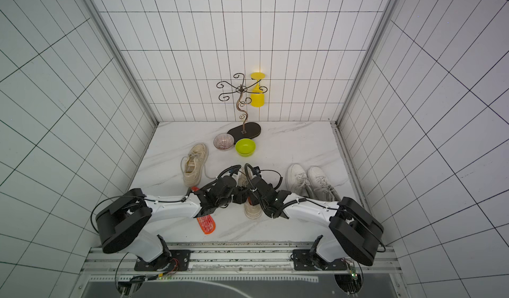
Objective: Remove the insole from the shoe
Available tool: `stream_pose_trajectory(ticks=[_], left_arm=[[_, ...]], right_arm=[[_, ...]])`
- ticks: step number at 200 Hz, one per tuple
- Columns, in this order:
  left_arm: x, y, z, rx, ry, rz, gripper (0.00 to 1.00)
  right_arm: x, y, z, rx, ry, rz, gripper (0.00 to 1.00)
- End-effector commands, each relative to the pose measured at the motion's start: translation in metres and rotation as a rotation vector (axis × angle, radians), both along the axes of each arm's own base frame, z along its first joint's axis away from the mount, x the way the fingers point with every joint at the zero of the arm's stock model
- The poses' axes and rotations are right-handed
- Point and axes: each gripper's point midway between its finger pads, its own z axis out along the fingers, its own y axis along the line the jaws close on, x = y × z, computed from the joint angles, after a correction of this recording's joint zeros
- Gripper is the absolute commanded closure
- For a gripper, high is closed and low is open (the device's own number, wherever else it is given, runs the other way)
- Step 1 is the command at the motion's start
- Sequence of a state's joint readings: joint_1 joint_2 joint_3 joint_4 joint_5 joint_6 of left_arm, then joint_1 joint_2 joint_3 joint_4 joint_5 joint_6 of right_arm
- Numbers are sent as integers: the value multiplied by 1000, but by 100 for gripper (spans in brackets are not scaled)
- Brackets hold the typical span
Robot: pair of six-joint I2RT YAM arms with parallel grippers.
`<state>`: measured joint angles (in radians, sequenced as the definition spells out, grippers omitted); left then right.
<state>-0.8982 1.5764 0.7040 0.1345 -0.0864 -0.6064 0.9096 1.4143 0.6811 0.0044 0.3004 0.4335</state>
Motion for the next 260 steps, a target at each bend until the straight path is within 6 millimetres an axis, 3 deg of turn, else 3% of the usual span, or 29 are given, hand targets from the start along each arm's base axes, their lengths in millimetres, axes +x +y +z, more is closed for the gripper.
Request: stream_pose_trajectory(ticks=[1,39,109,154,204,260], left_arm=[[9,-2,-1,19,-3,8,49],[13,-7,6,-14,-5,10,68],[14,-18,16,-77,-12,-15,74],[13,-19,18,-93,-16,-22,76],[10,-20,20,-107,-13,-28,76],[9,-19,17,-107,-9,-27,80]], right_arm=[[17,16,39,89,-70,-18,66],[9,23,46,84,-31,53,63],[-29,21,54,103,112,155,64],[-38,31,62,165,155,197,70],[-27,39,56,174,143,170,72],[-5,19,28,73,140,10,70]])
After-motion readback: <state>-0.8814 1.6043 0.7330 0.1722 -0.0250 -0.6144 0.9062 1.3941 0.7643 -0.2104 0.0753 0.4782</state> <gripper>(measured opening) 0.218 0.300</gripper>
